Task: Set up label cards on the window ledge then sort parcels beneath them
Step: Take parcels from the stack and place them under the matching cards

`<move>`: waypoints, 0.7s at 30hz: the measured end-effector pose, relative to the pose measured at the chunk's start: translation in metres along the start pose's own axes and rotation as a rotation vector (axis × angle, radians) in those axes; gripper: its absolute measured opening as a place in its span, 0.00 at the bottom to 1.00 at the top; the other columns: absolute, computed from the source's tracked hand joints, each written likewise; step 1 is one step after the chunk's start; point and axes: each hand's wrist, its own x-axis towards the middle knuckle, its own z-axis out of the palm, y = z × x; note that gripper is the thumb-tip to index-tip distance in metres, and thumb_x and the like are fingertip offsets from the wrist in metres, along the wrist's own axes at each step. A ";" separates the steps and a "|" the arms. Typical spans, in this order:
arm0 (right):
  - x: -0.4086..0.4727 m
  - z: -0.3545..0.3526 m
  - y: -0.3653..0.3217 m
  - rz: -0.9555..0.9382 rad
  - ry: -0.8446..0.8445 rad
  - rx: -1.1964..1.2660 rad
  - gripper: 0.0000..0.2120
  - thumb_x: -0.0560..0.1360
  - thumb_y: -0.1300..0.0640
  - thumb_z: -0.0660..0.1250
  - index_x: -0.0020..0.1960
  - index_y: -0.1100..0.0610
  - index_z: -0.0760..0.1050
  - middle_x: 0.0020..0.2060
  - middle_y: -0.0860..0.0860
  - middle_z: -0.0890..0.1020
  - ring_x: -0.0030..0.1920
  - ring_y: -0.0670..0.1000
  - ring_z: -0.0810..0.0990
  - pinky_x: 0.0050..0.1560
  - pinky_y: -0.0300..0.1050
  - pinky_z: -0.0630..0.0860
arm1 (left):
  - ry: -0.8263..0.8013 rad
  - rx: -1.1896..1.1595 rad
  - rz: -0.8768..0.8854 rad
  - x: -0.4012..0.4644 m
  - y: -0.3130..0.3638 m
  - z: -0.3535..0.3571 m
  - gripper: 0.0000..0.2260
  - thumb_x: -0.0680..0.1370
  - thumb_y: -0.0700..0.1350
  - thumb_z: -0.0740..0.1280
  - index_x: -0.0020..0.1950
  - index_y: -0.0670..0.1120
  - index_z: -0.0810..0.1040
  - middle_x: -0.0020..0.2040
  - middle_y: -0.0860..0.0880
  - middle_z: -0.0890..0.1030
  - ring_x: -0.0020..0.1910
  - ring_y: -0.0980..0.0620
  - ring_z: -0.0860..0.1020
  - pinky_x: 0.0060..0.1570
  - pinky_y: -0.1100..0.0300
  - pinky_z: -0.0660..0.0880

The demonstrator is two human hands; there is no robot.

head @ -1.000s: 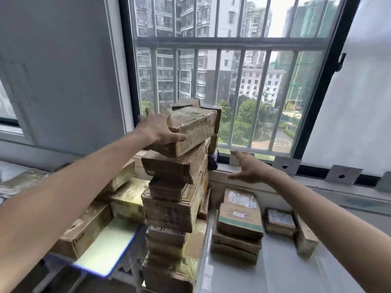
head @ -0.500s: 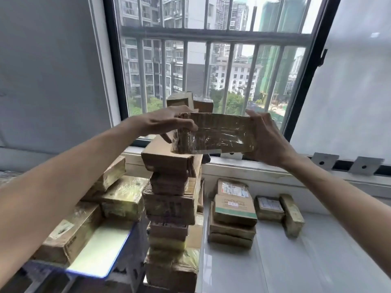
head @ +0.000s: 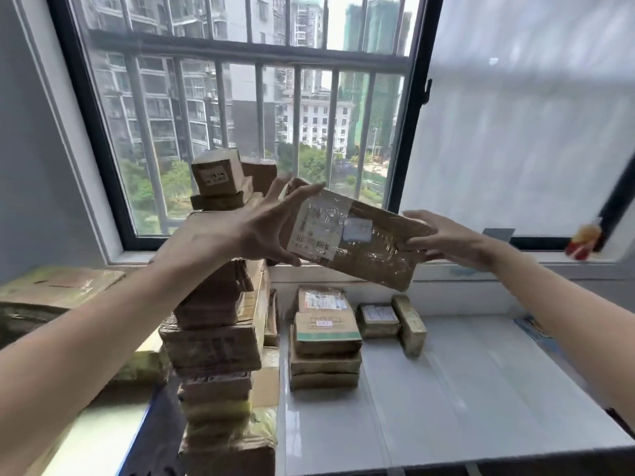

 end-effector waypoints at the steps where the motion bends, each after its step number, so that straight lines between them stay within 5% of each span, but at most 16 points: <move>1: -0.004 -0.003 0.004 0.004 0.035 0.028 0.40 0.63 0.47 0.78 0.72 0.50 0.67 0.62 0.54 0.80 0.57 0.53 0.83 0.52 0.46 0.81 | 0.009 0.054 -0.010 0.004 0.006 0.004 0.58 0.61 0.51 0.84 0.80 0.64 0.49 0.79 0.47 0.44 0.75 0.35 0.53 0.69 0.33 0.60; 5: -0.019 -0.020 0.019 0.025 0.091 -0.018 0.33 0.66 0.46 0.76 0.68 0.48 0.69 0.60 0.55 0.81 0.57 0.53 0.83 0.56 0.49 0.81 | 0.016 0.106 0.040 0.022 0.026 0.023 0.60 0.59 0.48 0.85 0.79 0.63 0.47 0.77 0.45 0.47 0.74 0.34 0.58 0.68 0.37 0.65; 10: -0.039 -0.042 0.033 0.044 0.108 -0.167 0.43 0.67 0.39 0.77 0.75 0.52 0.64 0.67 0.53 0.76 0.57 0.49 0.82 0.51 0.41 0.81 | -0.014 0.074 0.074 0.043 0.045 0.042 0.58 0.57 0.48 0.85 0.75 0.63 0.50 0.71 0.49 0.53 0.68 0.38 0.65 0.63 0.41 0.75; 15: -0.052 -0.052 0.041 -0.082 0.214 -0.532 0.64 0.57 0.28 0.76 0.81 0.51 0.48 0.76 0.56 0.61 0.75 0.56 0.63 0.75 0.56 0.63 | -0.038 0.015 0.018 0.059 0.072 0.052 0.56 0.59 0.46 0.84 0.78 0.53 0.53 0.68 0.47 0.56 0.67 0.42 0.65 0.63 0.45 0.75; 21: -0.062 -0.066 0.058 -0.177 0.217 -0.823 0.69 0.54 0.31 0.81 0.78 0.42 0.38 0.74 0.51 0.53 0.73 0.59 0.62 0.72 0.62 0.68 | -0.079 -0.087 -0.088 0.076 0.098 0.070 0.55 0.59 0.48 0.84 0.77 0.54 0.54 0.68 0.46 0.59 0.67 0.40 0.67 0.67 0.42 0.72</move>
